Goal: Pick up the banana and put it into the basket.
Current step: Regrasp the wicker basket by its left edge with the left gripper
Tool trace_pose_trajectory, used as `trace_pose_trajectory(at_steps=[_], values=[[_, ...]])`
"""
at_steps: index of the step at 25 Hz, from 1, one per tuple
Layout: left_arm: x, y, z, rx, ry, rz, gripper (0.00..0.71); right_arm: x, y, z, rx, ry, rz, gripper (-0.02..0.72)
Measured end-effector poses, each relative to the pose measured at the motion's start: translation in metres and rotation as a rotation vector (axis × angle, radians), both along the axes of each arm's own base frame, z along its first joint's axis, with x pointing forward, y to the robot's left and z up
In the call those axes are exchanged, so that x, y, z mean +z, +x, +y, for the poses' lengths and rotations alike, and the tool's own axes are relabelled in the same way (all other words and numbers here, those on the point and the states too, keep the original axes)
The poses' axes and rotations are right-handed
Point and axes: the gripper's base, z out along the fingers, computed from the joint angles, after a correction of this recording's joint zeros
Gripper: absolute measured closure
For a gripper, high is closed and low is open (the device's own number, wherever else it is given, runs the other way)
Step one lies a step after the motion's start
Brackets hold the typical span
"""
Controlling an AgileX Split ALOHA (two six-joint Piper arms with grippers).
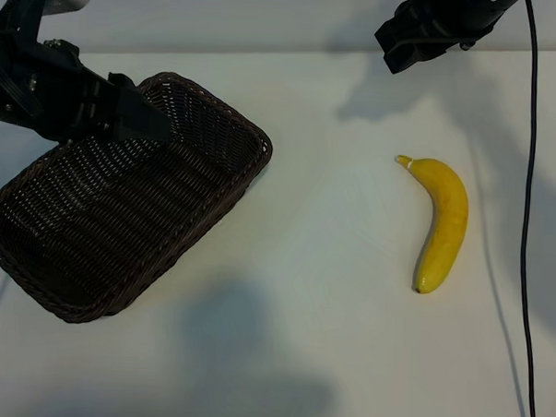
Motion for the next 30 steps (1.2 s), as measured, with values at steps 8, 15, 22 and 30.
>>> trace_pose_trajectory(at_steps=[8,15,22,30], values=[[0.0000,0.0001,0.0000,0.000,0.000,-0.001,0.125,-0.0002,-0.0006,0.0000,0.002,-0.001,0.007,0.274],[0.0000,0.0001,0.0000,0.000,0.000,-0.001,0.125,-0.0004,-0.0009,-0.0001,0.003,-0.002,0.010,0.274],[0.0011,0.0047,0.0016,0.033,0.007,-0.044,0.125,-0.0008,-0.0019,-0.0002,0.005,-0.005,0.022,0.271],[0.0020,0.0080,0.0029,0.062,0.011,-0.073,0.125,-0.0013,-0.0034,-0.0003,0.004,-0.005,0.041,0.196]])
